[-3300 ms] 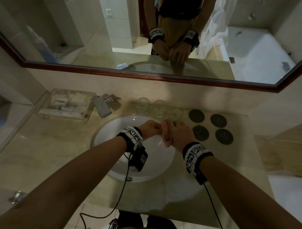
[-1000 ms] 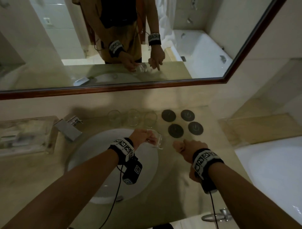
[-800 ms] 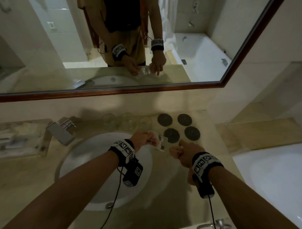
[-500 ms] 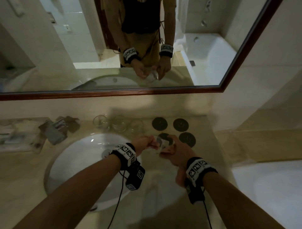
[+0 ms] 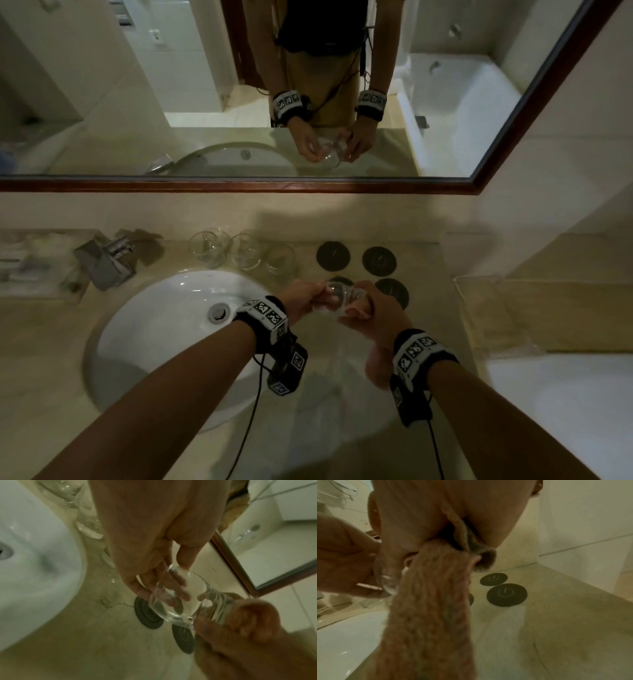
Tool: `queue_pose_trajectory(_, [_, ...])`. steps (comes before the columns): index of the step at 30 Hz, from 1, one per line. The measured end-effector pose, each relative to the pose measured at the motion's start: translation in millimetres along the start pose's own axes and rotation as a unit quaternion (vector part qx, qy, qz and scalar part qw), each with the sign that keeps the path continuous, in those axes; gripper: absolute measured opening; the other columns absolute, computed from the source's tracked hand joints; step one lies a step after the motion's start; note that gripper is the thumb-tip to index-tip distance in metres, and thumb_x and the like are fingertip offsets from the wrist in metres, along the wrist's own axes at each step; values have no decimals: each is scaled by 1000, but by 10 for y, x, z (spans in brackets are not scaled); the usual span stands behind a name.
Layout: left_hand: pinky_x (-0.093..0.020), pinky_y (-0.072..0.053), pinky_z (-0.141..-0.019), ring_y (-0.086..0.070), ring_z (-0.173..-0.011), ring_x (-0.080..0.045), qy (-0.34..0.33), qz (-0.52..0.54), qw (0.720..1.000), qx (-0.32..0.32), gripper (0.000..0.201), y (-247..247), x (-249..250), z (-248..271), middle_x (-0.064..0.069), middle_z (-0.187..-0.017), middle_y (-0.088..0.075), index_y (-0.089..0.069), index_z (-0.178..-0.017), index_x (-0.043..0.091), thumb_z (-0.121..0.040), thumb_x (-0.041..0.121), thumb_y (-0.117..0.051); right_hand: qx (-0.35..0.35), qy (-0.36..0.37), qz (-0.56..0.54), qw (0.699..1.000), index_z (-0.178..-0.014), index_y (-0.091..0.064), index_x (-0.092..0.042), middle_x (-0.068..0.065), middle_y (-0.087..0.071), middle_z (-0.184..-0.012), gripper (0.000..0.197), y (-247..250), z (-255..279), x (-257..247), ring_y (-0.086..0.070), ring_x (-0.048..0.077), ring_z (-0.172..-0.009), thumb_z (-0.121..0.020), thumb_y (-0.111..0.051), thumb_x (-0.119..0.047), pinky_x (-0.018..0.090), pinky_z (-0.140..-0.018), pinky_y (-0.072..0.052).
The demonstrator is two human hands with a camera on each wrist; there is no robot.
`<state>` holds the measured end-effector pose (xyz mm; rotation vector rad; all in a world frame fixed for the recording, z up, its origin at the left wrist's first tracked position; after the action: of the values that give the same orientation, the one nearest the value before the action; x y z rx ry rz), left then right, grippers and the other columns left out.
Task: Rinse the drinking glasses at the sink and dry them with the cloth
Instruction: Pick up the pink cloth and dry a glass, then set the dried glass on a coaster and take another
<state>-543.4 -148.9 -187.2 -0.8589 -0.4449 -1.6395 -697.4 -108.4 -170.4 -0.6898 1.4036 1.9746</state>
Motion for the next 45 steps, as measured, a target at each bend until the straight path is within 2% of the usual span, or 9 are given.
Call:
queue_pose_trajectory(3, [-23,-43,-56,-56,-63,-18,-58,-238,968,61,26,193,53,-147,-6,-69,-63,-60,-80,8,-99,19,-45,-8,1,74,997,-113,-52,-22,-5,-59,-88,54,104,-138,-15,-58,17,-82,-71,-81,-41,28,-74,-46])
queue_pose_trajectory(7, [-36,-48,-78,-58,-89,-28,-137,-549,821,79,16,359,112,-189,-12,-96,-62,-57,-99,9,-93,19,-46,-27,-27,193,981,-99,-47,-25,-2,-59,-86,47,146,-392,0,-60,24,-83,-70,-74,-51,37,-75,-52])
queue_pose_trajectory(10, [-34,-45,-73,-58,-86,-27,-160,-653,737,78,16,409,144,-153,-9,-95,-62,-55,-101,12,-91,20,-45,-49,-51,268,961,-104,-48,-25,1,-61,-93,53,126,-547,-62,-62,27,-86,-70,-69,-60,40,-75,-54])
queue_pose_trajectory(13, [-31,-42,-67,-55,-78,-25,-169,-683,706,81,14,495,158,-173,-9,-90,-62,-54,-96,12,-89,19,-44,-58,-67,294,952,-106,-50,-24,4,-62,-99,56,64,-657,-92,-63,29,-92,-68,-68,-61,41,-78,-54])
queue_pose_trajectory(15, [-30,-40,-66,-52,-75,-23,-167,-690,700,82,15,561,144,-195,-9,-88,-62,-56,-94,11,-89,19,-43,-68,-76,312,945,-108,-50,-22,6,-61,-105,56,18,-711,-100,-61,31,-98,-70,-68,-59,41,-80,-53])
queue_pose_trajectory(19, [-33,-45,-74,-59,-87,-28,-166,-695,694,82,18,634,132,-200,-9,-96,-64,-57,-97,11,-89,18,-43,-82,-88,333,935,-113,-51,-19,8,-61,-110,54,-43,-815,-144,-60,31,-101,-74,-68,-54,41,-84,-52])
queue_pose_trajectory(23, [-37,-48,-83,-60,-92,-29,-162,-694,696,86,19,685,122,-208,-9,-99,-65,-57,-99,11,-89,19,-42,-90,-86,360,925,-116,-52,-20,6,-63,-108,54,-102,-883,-224,-63,28,-98,-77,-67,-53,35,-74,-49])
queue_pose_trajectory(38, [-37,-44,-88,-57,-91,-24,-156,-675,716,89,15,742,126,-315,-6,-100,-63,-55,-98,14,-91,21,-44,-67,-83,371,922,-118,-53,-19,6,-64,-107,59,-133,-907,-287,-63,28,-99,-77,-65,-59,38,-82,-54])
queue_pose_trajectory(45, [-38,-42,-88,-58,-91,-25,-132,-670,722,111,22,858,110,-326,-6,-98,-63,-56,-95,13,-90,32,-45,-72,-79,369,923,-125,-48,-21,6,-63,-112,74,-97,-868,-281,-62,29,-102,-74,-59,-73,39,-84,-52])
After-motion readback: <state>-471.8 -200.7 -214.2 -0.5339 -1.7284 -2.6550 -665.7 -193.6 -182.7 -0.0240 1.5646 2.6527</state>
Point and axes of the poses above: each hand's wrist, its own z-axis away from the middle knuckle, its own y-axis out of the back of the hand, x = y × z, the point moved 8 cm from there along -z, towards the middle knuckle
